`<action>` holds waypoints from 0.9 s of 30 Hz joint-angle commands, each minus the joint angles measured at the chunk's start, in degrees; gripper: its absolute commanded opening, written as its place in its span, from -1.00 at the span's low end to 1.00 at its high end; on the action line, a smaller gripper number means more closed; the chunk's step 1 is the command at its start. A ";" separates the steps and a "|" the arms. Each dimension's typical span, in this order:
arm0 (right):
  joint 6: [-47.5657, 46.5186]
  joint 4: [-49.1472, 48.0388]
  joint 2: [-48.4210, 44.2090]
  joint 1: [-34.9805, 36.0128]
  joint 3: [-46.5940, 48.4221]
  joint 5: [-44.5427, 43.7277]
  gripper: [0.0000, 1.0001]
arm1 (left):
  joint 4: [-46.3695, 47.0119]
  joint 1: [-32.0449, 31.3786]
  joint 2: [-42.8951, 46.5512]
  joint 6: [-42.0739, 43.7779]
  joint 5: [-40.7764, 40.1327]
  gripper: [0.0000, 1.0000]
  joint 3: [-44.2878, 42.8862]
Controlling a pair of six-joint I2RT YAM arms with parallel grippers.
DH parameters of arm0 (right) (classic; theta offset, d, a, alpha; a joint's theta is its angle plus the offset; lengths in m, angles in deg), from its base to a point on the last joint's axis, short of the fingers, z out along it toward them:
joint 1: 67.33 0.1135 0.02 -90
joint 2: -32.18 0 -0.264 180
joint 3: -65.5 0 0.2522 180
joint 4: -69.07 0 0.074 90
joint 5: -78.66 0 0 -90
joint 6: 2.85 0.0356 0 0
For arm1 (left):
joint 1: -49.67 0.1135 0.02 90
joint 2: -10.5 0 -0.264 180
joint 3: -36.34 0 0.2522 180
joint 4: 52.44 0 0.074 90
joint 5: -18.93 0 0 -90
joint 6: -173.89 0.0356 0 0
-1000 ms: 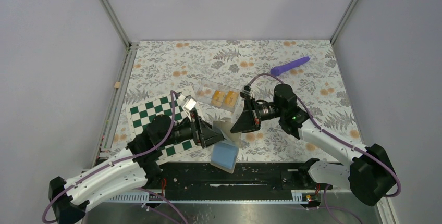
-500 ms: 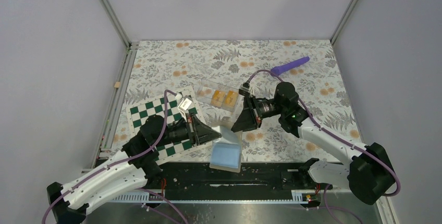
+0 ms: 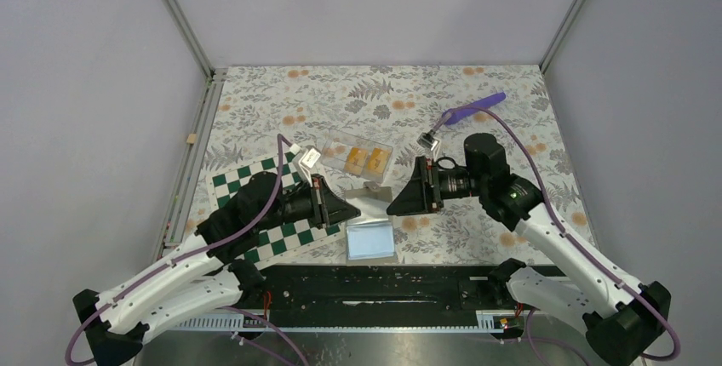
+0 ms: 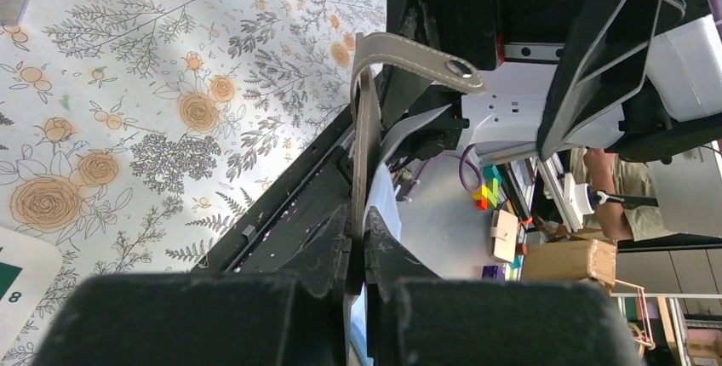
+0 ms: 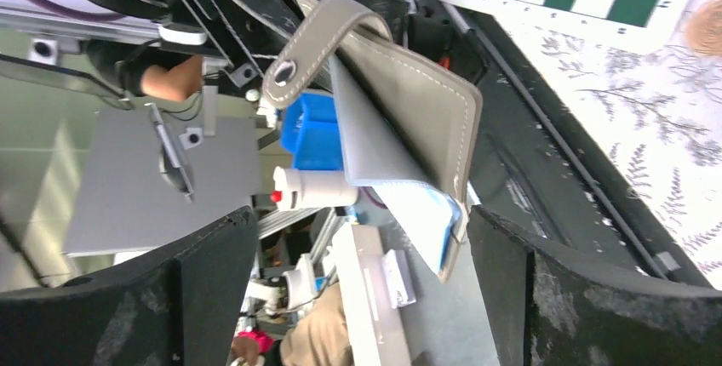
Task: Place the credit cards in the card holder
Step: Turn over the card slot in the card holder.
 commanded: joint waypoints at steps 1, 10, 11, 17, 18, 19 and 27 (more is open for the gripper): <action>-11.55 12.74 -1.45 -0.32 2.43 -7.17 0.99 | 1.65 0.31 -1.46 0.73 1.98 -1.00 -3.55; -18.70 20.69 3.51 2.72 7.39 -8.13 0.99 | 8.65 0.23 -6.46 -1.34 13.72 -1.00 -5.32; -19.66 21.84 4.36 3.38 8.23 -8.58 0.99 | 9.36 0.24 -6.69 -1.55 14.56 -1.00 -5.33; -19.10 19.73 7.19 4.98 10.43 -2.97 0.11 | 9.92 0.18 -7.09 -1.56 15.95 -1.00 -5.54; -18.85 19.21 7.43 5.32 10.41 -1.93 -0.01 | 9.82 0.24 -7.00 -1.57 15.78 -1.00 -5.49; -18.85 19.09 7.68 5.76 10.43 -1.22 -0.05 | 9.59 0.20 -7.00 -1.62 15.66 -1.00 -5.36; -23.01 24.59 6.38 6.55 12.96 -2.65 0.53 | 5.35 0.23 -9.25 -0.24 17.25 -1.00 -6.78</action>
